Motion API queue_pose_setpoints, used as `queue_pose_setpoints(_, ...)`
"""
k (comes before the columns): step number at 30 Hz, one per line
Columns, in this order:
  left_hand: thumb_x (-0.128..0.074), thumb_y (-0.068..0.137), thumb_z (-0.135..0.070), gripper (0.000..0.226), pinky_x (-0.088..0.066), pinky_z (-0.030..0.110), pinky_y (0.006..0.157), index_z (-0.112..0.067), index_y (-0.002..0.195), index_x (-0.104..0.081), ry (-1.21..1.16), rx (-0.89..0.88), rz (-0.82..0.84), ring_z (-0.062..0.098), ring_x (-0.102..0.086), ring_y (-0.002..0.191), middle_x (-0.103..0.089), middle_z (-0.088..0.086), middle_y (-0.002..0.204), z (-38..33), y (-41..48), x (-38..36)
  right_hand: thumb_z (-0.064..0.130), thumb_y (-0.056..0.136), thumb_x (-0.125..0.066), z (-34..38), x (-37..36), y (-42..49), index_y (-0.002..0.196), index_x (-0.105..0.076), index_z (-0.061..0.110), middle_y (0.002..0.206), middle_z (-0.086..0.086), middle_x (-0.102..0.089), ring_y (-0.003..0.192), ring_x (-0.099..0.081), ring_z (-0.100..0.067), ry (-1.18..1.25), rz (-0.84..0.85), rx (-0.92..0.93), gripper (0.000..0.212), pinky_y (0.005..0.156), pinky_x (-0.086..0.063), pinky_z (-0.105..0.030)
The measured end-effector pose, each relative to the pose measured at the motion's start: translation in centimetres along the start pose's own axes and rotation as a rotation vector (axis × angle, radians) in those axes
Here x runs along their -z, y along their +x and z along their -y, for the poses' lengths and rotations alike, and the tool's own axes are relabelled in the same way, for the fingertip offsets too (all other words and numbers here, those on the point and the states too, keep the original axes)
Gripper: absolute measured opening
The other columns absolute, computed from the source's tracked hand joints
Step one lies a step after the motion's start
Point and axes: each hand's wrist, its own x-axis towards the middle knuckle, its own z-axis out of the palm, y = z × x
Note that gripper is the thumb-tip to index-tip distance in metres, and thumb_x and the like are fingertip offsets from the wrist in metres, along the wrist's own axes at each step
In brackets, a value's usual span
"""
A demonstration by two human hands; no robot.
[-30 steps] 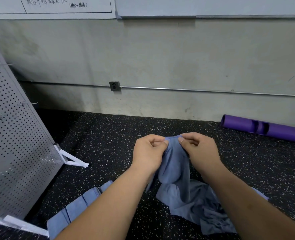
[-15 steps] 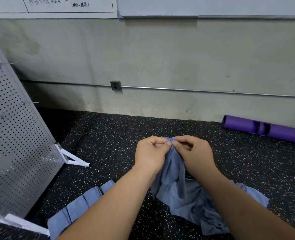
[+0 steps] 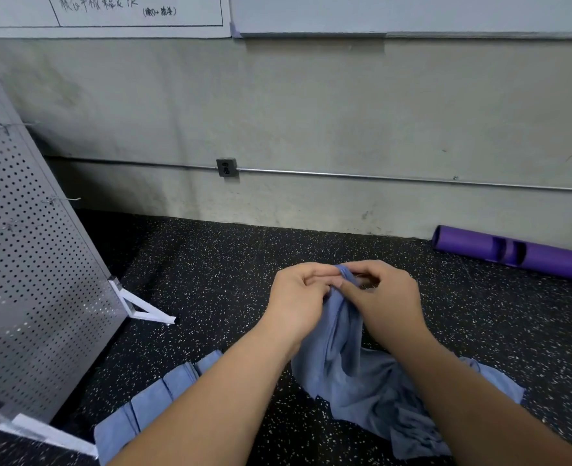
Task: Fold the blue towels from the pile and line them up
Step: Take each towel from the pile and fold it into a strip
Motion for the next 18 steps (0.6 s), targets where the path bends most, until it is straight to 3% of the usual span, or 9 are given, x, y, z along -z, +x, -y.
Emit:
queue_pose_setpoints(4,-0.055,0.087,0.012,0.046,-0.056,0.02,0.086,-0.021,0.103,-0.082,0.366,-0.213,-0.05,0.002,-0.073,0.09,-0.079,-0.009,0.094,0.6,1.0,1.1,0.021,0.092,-0.081,-0.8,0.9,1.0,0.095,-0.082,0.035,0.084,0.022,-0.078,0.08,-0.073,0.003,0.051,-0.02,-0.029,0.014,0.078,-0.057,-0.022)
queue_pose_setpoints(6,-0.065,0.085,-0.001,0.038,-0.056,0.026,0.087,-0.033,0.1,-0.078,0.59,-0.286,-0.117,0.007,-0.068,0.089,-0.072,-0.015,0.092,1.2,1.8,2.0,0.019,0.093,-0.08,-1.2,1.4,1.4,0.099,-0.082,0.03,0.084,0.018,-0.079,0.081,-0.075,0.001,0.106,-0.032,-0.059,0.012,0.079,-0.058,-0.025)
queue_pose_setpoints(9,-0.078,0.086,-0.022,0.027,-0.048,0.033,0.098,-0.041,0.105,-0.072,0.855,-0.331,-0.122,0.015,-0.055,0.103,-0.061,-0.015,0.106,1.6,2.4,3.2,0.015,0.093,-0.08,-1.5,2.0,1.6,0.101,-0.082,0.025,0.086,0.012,-0.081,0.08,-0.075,0.001,0.189,-0.048,-0.07,0.013,0.079,-0.057,-0.024)
queue_pose_setpoints(12,-0.084,0.087,-0.039,0.028,-0.039,0.032,0.106,-0.045,0.11,-0.07,0.903,-0.276,-0.025,0.017,-0.042,0.115,-0.053,-0.009,0.117,1.7,2.6,4.2,0.013,0.094,-0.079,-1.6,2.7,1.7,0.103,-0.082,0.023,0.089,0.009,-0.081,0.08,-0.074,0.0,0.251,-0.04,-0.066,0.014,0.077,-0.056,-0.02)
queue_pose_setpoints(18,-0.077,0.094,-0.043,0.025,-0.047,0.045,0.104,-0.045,0.118,-0.07,1.015,-0.275,0.077,0.02,-0.049,0.118,-0.064,-0.011,0.122,2.5,2.8,4.7,0.01,0.096,-0.077,-2.2,3.8,2.0,0.105,-0.081,0.024,0.092,0.004,-0.082,0.084,-0.074,-0.005,0.33,0.006,-0.076,0.017,0.078,-0.059,-0.02)
